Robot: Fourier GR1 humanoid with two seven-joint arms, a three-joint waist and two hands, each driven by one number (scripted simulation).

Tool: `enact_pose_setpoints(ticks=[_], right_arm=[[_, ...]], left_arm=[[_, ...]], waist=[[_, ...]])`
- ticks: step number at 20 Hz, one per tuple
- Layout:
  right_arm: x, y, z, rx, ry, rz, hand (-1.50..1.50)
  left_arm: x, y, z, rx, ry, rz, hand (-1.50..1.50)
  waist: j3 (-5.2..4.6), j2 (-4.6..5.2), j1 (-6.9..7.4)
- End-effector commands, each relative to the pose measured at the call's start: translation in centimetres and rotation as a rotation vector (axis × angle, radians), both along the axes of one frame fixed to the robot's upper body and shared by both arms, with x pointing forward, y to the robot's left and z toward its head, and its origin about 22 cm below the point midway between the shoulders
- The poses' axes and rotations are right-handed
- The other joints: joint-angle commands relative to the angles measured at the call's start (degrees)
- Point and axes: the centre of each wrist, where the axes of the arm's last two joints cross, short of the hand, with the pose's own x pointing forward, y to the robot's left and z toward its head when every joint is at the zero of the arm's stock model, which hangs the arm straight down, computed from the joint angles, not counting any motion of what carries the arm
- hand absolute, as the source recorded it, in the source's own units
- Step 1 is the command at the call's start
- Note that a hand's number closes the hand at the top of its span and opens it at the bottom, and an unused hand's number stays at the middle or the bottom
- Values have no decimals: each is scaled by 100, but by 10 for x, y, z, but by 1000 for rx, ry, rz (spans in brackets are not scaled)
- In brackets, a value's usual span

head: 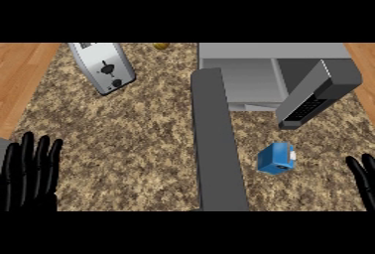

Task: Pick up the milk, place it into the microwave and close the microwave

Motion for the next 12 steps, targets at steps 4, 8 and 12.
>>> enact_pose_setpoints(ticks=[4,8,12], right_arm=[[-13,-11,-10,-64,7,-46,-150],[-25,6,-13,-90,-20,-69,-150],[2,7,-32,-113,6,-83,-150]], left_arm=[[-48,12,-17,-25,11,11,-150],[-62,21,-5,-13,-3,7,-150],[-85,17,-9,0,4,-6,-150]], waist=[[0,-3,40],[1,-11,18],[0,1,95]])
